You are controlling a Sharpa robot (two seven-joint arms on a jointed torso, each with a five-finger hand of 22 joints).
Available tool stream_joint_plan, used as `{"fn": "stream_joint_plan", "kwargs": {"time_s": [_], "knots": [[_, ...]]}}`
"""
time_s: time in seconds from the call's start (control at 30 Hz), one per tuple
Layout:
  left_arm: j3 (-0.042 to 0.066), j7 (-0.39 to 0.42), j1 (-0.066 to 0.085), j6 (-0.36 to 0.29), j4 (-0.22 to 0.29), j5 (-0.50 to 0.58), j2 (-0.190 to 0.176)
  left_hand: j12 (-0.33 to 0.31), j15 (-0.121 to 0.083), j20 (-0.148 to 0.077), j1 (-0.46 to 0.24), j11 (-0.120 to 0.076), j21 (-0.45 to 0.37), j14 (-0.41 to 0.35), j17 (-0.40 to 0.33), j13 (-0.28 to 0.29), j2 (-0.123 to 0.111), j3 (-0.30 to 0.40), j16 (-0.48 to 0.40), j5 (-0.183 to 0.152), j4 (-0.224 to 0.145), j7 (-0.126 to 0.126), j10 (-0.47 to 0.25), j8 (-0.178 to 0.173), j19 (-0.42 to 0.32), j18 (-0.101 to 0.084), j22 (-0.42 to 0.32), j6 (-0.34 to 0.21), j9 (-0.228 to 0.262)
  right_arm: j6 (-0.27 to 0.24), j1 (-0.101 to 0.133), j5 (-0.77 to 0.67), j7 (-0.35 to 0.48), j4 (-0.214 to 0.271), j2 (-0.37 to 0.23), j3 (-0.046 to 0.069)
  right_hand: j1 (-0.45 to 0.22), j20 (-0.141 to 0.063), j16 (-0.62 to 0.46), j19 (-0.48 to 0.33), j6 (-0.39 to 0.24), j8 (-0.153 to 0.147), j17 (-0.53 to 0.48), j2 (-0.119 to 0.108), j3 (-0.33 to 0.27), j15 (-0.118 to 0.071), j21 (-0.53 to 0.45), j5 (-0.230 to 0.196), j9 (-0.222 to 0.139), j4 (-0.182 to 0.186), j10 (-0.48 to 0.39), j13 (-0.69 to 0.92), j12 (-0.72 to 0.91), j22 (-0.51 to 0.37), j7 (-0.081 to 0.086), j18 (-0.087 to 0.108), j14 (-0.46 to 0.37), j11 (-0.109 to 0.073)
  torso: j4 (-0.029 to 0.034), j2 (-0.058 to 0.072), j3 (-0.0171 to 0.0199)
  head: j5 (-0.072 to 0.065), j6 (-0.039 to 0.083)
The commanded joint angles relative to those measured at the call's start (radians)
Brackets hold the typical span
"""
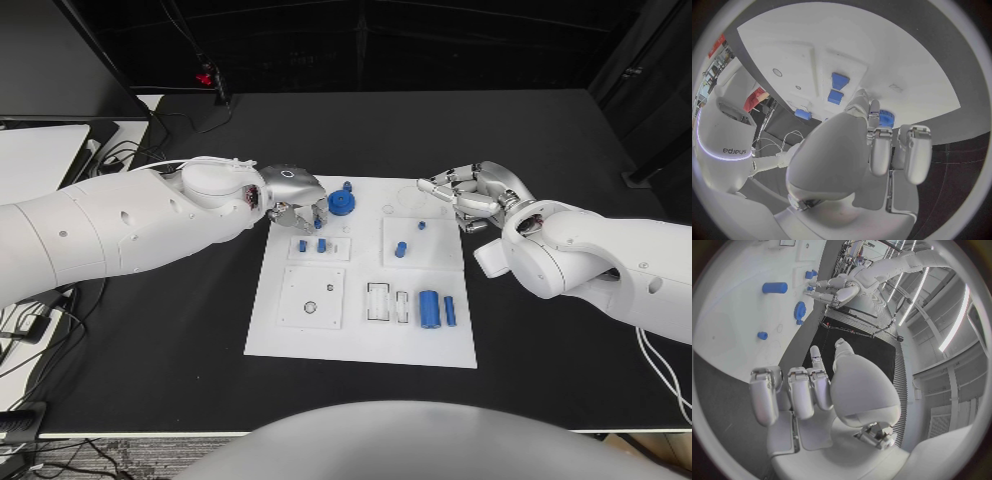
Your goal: Assemble the parts on the task board
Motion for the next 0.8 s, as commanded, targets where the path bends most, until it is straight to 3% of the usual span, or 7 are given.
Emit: {"fn": "stream_joint_plan", "kwargs": {"time_s": [0.03,0.33,0.53,0.8], "knots": [[0.000,-0.015,0.001,0.002,-0.001,-0.007,-0.001,-0.007,0.009,0.009,-0.005,0.001,0.003,0.106,0.263,0.001,-0.011,-0.007,0.001,-0.005,0.001,0.003,-0.009,-0.011,0.104,-0.006,0.263,-0.020,-0.002,0.007,0.001,-0.001,0.008,0.001,0.000,0.000,0.001,0.006,0.002,0.102,-0.007,0.007,0.263,0.007,-0.006,0.005,0.003,0.007,0.002,0.000,0.106,0.263,0.003,0.263,-0.002,-0.007,0.106,0.005,0.0004,0.000,0.0001,0.001,0.000],[0.000,-0.028,0.001,-0.018,-0.002,-0.007,-0.004,-0.013,0.015,0.015,-0.029,0.009,0.003,0.106,0.263,0.002,-0.028,-0.014,0.001,-0.004,-0.001,0.013,-0.037,-0.029,0.104,-0.006,0.263,-0.080,0.000,0.009,0.001,-0.001,0.007,0.001,0.001,0.000,0.001,0.006,0.002,0.102,-0.007,0.007,0.263,0.007,-0.006,0.005,0.003,0.007,0.002,0.000,0.106,0.263,0.003,0.263,-0.002,-0.007,0.106,0.005,0.0000,0.000,0.0001,0.000,0.000],[0.000,-0.038,0.001,-0.060,0.000,-0.007,-0.008,0.000,0.010,0.016,-0.066,0.008,0.003,0.106,0.263,0.004,-0.040,-0.012,0.001,-0.004,0.000,0.013,-0.045,-0.031,0.104,-0.006,0.263,-0.168,0.001,0.010,0.001,-0.001,0.007,0.000,0.001,0.000,0.001,0.006,0.002,0.102,-0.007,0.007,0.263,0.007,-0.006,0.005,0.003,0.007,0.002,0.000,0.106,0.263,0.003,0.263,-0.002,-0.007,0.106,0.005,0.0003,0.000,-0.0001,0.000,0.000],[0.000,-0.041,0.003,-0.114,0.021,-0.007,-0.047,0.005,0.011,0.017,-0.093,0.012,0.003,0.098,0.240,0.004,-0.052,-0.008,-0.009,-0.003,0.000,0.020,-0.059,-0.012,0.104,-0.006,0.263,-0.184,0.006,0.007,0.001,-0.001,0.012,0.000,-0.001,0.000,0.001,0.006,0.002,0.102,-0.007,0.007,0.263,0.007,-0.006,0.005,0.003,0.007,0.002,0.000,0.106,0.263,0.003,0.263,-0.002,-0.007,0.106,0.005,-0.0002,-0.001,0.0002,-0.004,0.000]]}}
